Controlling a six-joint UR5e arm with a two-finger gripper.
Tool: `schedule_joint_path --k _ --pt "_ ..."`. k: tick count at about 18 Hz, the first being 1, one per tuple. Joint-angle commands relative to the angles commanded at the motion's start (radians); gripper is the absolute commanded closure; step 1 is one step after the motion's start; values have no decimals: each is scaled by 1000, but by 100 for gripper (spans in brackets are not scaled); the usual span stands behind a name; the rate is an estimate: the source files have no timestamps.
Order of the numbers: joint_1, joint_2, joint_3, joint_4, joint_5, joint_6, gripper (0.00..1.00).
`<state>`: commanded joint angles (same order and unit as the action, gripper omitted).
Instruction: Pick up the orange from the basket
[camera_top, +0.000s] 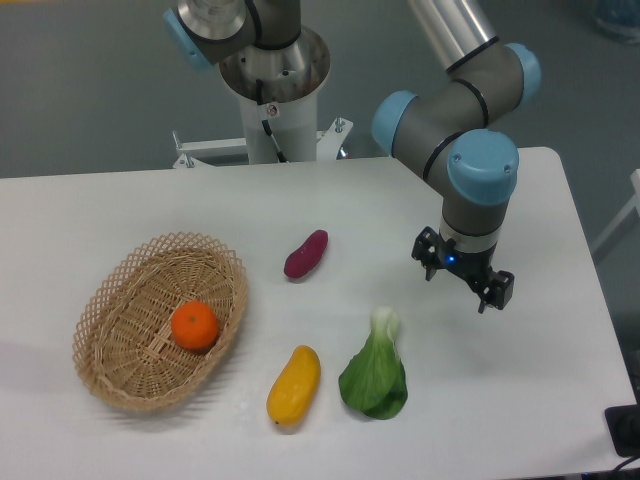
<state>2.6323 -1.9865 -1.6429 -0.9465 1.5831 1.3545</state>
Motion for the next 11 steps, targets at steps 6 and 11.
schedule_joint_path --k 6,11 --pt "-3 2 0 -2 0 -2 0" --pt "-8 2 -6 -6 2 -23 0"
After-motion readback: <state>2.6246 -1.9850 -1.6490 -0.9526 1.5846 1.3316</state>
